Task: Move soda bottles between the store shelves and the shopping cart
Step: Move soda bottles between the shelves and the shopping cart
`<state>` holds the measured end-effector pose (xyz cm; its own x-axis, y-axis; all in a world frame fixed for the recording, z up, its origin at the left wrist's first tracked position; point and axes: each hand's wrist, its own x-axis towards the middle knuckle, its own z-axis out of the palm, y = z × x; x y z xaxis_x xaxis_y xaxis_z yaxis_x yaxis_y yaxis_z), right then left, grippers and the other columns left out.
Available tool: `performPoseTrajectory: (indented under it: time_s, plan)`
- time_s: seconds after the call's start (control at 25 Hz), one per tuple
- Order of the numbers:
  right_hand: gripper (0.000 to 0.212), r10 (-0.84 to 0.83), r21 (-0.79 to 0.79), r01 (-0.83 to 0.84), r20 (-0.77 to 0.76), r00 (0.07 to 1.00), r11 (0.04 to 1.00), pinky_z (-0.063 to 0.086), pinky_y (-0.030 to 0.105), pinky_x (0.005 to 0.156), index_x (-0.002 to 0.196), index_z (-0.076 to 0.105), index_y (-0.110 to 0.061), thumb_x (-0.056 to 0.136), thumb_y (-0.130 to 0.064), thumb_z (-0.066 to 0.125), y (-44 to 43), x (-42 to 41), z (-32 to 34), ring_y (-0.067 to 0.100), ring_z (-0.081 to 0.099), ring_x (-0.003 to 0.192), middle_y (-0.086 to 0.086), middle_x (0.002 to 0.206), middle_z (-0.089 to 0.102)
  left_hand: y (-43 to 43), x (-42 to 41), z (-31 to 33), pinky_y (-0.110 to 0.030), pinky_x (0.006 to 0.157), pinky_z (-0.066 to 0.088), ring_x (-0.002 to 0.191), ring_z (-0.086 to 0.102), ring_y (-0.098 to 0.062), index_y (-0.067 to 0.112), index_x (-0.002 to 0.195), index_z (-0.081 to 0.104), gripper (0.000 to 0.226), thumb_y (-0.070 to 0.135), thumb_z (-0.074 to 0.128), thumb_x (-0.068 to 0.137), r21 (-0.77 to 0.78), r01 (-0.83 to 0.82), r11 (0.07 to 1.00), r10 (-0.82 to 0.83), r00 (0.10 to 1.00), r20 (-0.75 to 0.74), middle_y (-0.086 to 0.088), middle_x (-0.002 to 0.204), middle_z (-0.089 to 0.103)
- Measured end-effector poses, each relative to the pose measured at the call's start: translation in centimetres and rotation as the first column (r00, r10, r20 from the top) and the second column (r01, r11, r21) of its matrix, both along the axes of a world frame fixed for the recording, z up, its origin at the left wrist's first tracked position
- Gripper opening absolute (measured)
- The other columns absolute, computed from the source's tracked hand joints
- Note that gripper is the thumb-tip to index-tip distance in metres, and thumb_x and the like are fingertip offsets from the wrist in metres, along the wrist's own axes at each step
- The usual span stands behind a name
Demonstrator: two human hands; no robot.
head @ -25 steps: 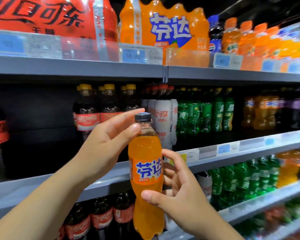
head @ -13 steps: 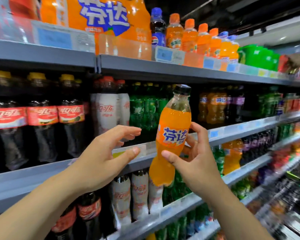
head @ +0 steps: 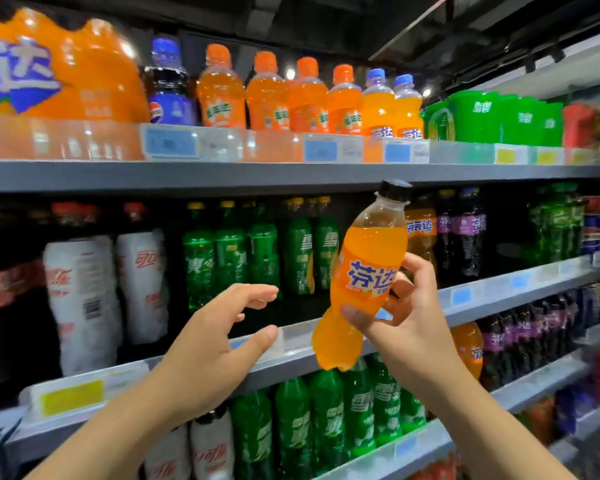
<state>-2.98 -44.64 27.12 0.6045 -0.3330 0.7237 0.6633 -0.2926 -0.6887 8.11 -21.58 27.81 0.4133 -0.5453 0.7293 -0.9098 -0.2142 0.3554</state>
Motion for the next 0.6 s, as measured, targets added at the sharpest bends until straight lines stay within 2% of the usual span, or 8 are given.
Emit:
performPoseTrajectory:
  time_s: [0.12, 0.32, 0.4, 0.6]
  plan:
    - [0.07, -0.006, 0.03, 0.006, 0.028, 1.0, 1.0, 0.058, 0.019, 0.073, 0.123, 0.04, -0.038, 0.068, -0.025, 0.082, -3.9, 0.3, 1.0, 0.009, 0.071, 0.099, -0.015, 0.108, 0.071, -3.5, 0.3, 0.4, -0.028, 0.102, 0.045, 0.125, 0.05, 0.007, 0.042, 0.134, 0.053, 0.047, 0.052, 0.056, 0.089, 0.033, -0.028, 0.999, 0.028, 0.999, -0.014, 0.033, 0.129, 0.055]
    - [0.068, -0.055, 0.039, 0.053, 0.044, 0.998, 0.998, 0.058, 0.02, 0.074, 0.122, 0.038, -0.033, 0.079, -0.001, 0.079, -8.0, 1.7, 1.9, 0.014, 0.07, 0.101, 0.005, 0.118, 0.065, -8.3, 1.3, 1.3, -0.024, 0.099, 0.044, 0.122, 0.051, 0.008, 0.041, 0.135, 0.05, 0.044, 0.039, 0.064, 0.093, 0.031, -0.016, 0.999, 0.018, 0.998, -0.059, 0.028, 0.127, 0.056]
    - [0.068, -0.078, 0.009, 0.078, 0.039, 0.996, 0.997, 0.057, 0.019, 0.073, 0.122, 0.037, -0.033, 0.08, 0.001, 0.079, -9.0, 2.2, 1.9, 0.011, 0.07, 0.1, 0.007, 0.12, 0.064, -10.0, 2.0, 1.6, -0.023, 0.096, 0.044, 0.12, 0.051, 0.007, 0.039, 0.138, 0.046, 0.049, 0.036, 0.066, 0.094, 0.05, 0.0, 0.999, 0.002, 0.999, -0.048, 0.026, 0.127, 0.056]
    - [0.073, -0.197, 0.02, 0.196, 0.074, 0.978, 0.98, 0.057, 0.02, 0.078, 0.131, 0.034, -0.024, 0.081, 0.002, 0.081, -13.2, 3.0, 1.1, 0.009, 0.069, 0.103, 0.006, 0.121, 0.061, -14.6, 3.8, 1.4, -0.012, 0.091, 0.038, 0.119, 0.049, 0.01, 0.041, 0.142, 0.04, 0.058, 0.041, 0.066, 0.091, 0.135, 0.036, 0.99, -0.033, 0.999, -0.025, 0.025, 0.129, 0.053]
